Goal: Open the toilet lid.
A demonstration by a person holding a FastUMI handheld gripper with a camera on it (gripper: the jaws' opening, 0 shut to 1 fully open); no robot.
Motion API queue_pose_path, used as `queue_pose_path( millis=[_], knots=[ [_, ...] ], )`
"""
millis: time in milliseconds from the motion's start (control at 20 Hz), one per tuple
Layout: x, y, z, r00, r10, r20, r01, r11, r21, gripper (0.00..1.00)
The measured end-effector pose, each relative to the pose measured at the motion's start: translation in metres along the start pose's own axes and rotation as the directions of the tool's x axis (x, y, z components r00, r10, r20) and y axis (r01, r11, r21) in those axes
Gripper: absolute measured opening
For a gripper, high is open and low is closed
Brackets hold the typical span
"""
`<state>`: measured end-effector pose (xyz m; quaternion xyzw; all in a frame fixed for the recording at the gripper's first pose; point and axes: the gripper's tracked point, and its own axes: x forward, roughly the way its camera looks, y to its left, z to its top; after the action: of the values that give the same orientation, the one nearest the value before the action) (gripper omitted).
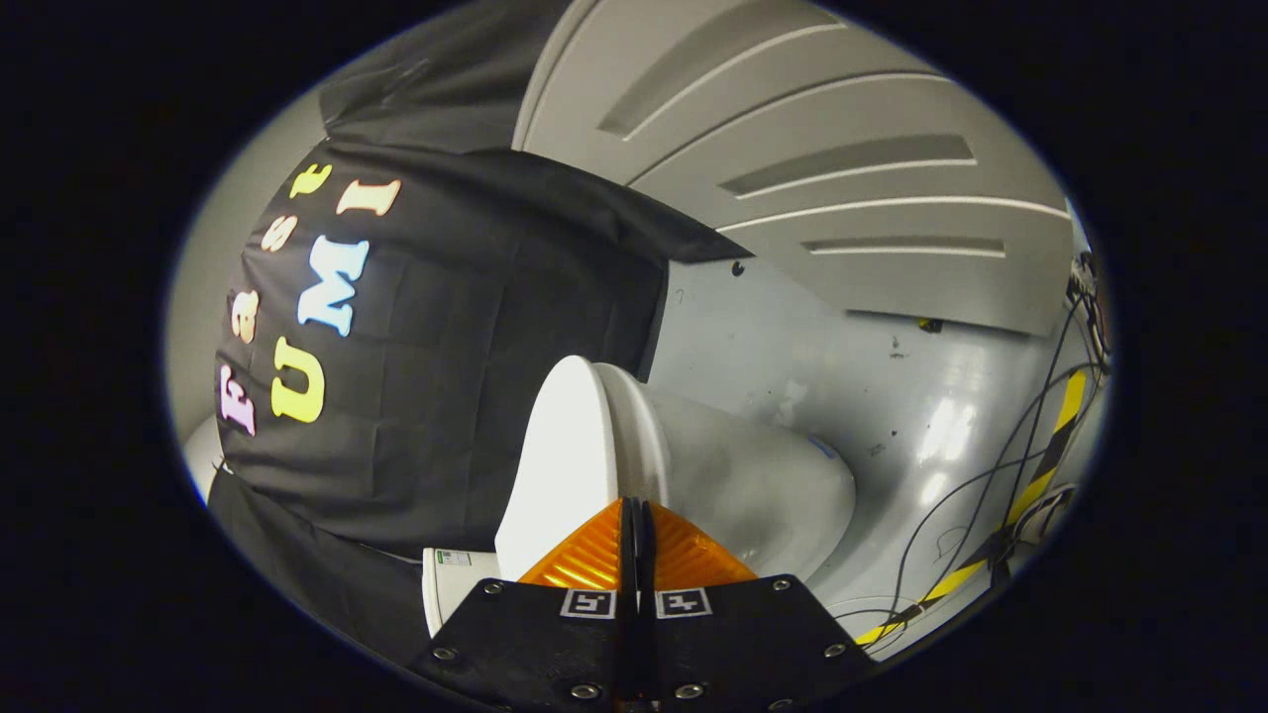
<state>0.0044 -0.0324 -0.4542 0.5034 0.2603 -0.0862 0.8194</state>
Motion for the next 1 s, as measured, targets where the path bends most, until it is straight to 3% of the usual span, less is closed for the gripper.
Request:
queue_pose_path(
  millis=[300, 550, 800, 1000],
  knots=[
    [-0.024, 0.053, 0.014, 0.998, 0.047, 0.047, -0.040, 0.987, -0.155, 0.00],
    [-0.046, 0.112, 0.022, 0.993, 0.089, 0.077, -0.058, 0.940, -0.335, 0.00],
    [-0.066, 0.167, 0.021, 0.984, 0.142, 0.110, -0.090, 0.921, -0.380, 0.00],
    [-0.079, 0.206, 0.015, 0.973, 0.201, 0.113, -0.127, 0.875, -0.467, 0.00]
  ],
)
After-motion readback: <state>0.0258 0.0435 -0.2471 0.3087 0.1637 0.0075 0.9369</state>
